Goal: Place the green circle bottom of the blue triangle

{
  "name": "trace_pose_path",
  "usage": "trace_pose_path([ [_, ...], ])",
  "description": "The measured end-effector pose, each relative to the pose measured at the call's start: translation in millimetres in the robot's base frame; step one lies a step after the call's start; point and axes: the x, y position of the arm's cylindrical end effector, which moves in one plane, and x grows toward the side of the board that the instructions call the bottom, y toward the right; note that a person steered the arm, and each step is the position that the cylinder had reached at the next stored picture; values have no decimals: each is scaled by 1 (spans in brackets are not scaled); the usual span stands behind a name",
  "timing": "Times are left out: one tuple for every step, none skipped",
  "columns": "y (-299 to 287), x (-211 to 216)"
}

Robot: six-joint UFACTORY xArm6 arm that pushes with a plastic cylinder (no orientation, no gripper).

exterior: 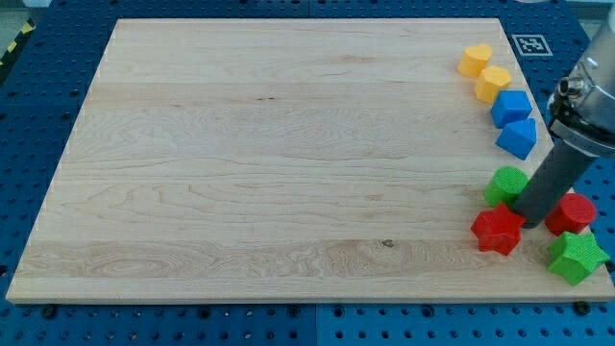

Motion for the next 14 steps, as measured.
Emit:
trace_pose_path([
  [-23, -1],
  [-41, -10],
  [-31, -11],
  [2, -13],
  [22, -14],
  [24, -22],
  [25, -27],
  [32, -27],
  [27, -27],
  [-6, -27],
  [-38, -31],
  [-39, -38],
  [-39, -39],
  [-39, -69],
])
